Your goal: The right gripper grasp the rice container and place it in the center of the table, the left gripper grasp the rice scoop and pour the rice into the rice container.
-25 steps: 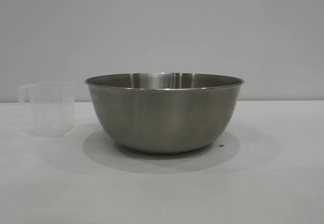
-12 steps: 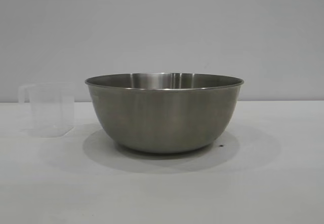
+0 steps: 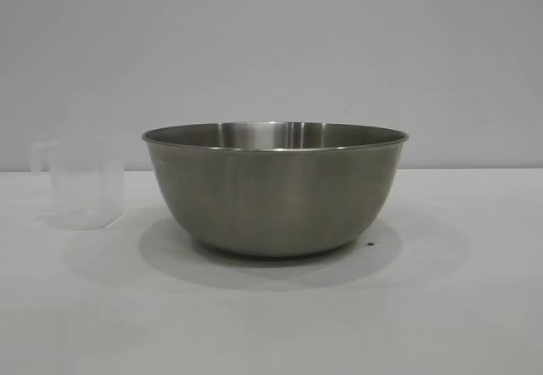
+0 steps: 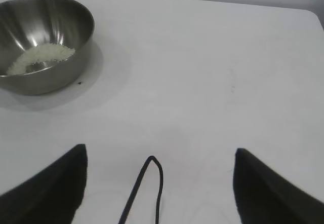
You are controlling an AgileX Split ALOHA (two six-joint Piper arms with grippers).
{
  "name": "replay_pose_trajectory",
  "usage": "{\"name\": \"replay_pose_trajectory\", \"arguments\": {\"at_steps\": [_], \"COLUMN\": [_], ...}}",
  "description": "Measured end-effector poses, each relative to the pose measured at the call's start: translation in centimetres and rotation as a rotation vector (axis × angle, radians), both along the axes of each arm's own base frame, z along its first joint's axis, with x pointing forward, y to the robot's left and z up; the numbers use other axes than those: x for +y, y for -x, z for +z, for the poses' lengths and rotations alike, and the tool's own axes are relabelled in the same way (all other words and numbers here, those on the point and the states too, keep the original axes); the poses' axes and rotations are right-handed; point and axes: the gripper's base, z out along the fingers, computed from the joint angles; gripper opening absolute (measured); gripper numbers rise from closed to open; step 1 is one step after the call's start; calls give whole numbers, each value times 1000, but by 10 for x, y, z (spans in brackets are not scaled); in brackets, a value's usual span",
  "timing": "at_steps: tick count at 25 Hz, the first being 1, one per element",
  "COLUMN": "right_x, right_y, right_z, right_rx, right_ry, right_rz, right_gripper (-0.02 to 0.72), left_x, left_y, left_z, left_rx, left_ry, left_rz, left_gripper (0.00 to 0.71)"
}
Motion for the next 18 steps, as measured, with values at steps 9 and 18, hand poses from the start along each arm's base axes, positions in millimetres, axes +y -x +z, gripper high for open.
{"name": "replay_pose_trajectory", "arguments": {"at_steps": [9,18], "right_x": [0,0], "right_y": [0,0], "right_z": [0,0], "right_rx": [0,0], "right_ry": [0,0], "right_rz": [0,0], "right_gripper": [543,543], "left_x": [-2,-2], "left_y": [0,0], "left_z": [-2,-2], "left_rx": [5,4], "left_ry": [-8,-9], "left_rz": [-26,-29], "left_gripper": [470,470]}}
